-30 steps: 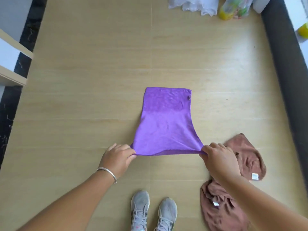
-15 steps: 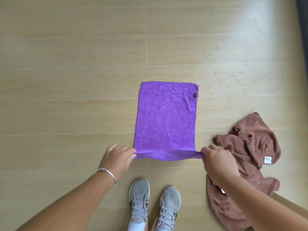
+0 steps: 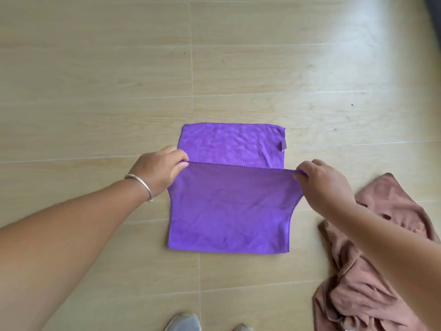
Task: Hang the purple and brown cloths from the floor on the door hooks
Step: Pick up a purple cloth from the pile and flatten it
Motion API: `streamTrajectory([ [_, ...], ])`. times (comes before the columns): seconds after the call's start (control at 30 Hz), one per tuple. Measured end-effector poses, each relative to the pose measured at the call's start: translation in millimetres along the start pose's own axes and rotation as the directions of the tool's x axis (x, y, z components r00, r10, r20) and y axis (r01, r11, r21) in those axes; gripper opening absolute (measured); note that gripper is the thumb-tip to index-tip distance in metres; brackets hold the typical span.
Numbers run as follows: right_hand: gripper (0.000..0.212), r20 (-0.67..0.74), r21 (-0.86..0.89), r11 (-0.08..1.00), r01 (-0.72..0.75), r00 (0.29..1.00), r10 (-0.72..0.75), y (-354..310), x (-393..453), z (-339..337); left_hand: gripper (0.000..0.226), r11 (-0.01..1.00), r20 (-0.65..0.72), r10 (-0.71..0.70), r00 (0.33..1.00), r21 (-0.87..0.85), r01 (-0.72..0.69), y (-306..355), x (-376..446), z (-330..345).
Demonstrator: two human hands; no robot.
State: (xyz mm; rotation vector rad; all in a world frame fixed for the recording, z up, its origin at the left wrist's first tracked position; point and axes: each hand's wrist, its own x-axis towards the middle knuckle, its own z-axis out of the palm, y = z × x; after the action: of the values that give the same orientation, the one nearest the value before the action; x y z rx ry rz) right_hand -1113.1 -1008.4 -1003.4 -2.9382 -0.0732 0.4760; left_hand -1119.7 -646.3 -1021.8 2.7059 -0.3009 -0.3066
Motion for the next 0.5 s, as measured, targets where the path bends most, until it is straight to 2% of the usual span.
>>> streamTrajectory([
  [0.1, 0.016, -0.037, 0.164, 0.986, -0.023, 0.999, 0.030, 9, 30, 12, 0.017, 0.998, -0.027, 0.058, 0.998, 0.018, -0.058, -12, 28, 14],
  [0.23, 0.016, -0.081, 0.398, 0.914, -0.076, 0.990, 0.118, 13, 62, 31, 0.022, 0.998, -0.119, 0.059, 0.991, 0.005, -0.058, -26, 58, 34],
  [0.33, 0.023, -0.108, 0.514, 0.850, -0.116, 0.974, 0.198, 14, 86, 50, 0.017, 0.998, -0.171, 0.042, 0.984, -0.028, -0.048, -37, 79, 50],
  [0.5, 0.020, -0.179, 0.623, 0.775, -0.106, 0.945, 0.273, 11, 121, 76, 0.016, 1.000, -0.226, -0.003, 0.974, 0.004, 0.004, -55, 113, 64],
])
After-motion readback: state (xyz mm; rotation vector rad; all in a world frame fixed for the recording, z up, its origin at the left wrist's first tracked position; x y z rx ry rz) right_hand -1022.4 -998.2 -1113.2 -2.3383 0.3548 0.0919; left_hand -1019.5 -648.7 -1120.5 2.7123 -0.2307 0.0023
